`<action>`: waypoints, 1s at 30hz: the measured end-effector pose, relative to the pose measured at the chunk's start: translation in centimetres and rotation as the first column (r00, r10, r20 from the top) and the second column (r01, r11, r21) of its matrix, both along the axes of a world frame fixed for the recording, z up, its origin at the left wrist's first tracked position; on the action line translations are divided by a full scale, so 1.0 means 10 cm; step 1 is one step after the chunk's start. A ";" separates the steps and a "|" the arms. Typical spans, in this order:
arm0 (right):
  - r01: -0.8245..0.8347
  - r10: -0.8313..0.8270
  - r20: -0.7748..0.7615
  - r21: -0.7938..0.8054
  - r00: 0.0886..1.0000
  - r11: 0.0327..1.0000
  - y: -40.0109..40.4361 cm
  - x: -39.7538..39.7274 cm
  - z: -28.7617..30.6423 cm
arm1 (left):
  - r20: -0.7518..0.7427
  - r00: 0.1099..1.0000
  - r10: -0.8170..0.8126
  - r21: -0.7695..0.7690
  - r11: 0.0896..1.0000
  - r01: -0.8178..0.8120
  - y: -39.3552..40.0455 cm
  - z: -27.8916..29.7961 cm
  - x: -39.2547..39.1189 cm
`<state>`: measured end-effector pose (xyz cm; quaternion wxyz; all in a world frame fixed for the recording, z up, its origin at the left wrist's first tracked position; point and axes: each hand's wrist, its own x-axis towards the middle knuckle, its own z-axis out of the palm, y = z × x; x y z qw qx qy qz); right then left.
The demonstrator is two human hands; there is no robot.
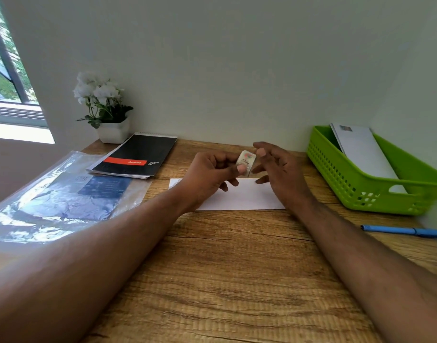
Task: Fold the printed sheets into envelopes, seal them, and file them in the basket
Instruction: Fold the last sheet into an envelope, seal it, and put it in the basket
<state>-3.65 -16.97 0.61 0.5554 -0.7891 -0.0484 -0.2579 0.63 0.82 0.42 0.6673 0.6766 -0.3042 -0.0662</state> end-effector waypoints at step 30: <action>0.093 0.040 0.290 -0.430 0.956 0.898 -0.06 0.00 -0.02 | 0.240 0.971 0.014 0.139 0.989 -0.048 0.03 -0.04 0.03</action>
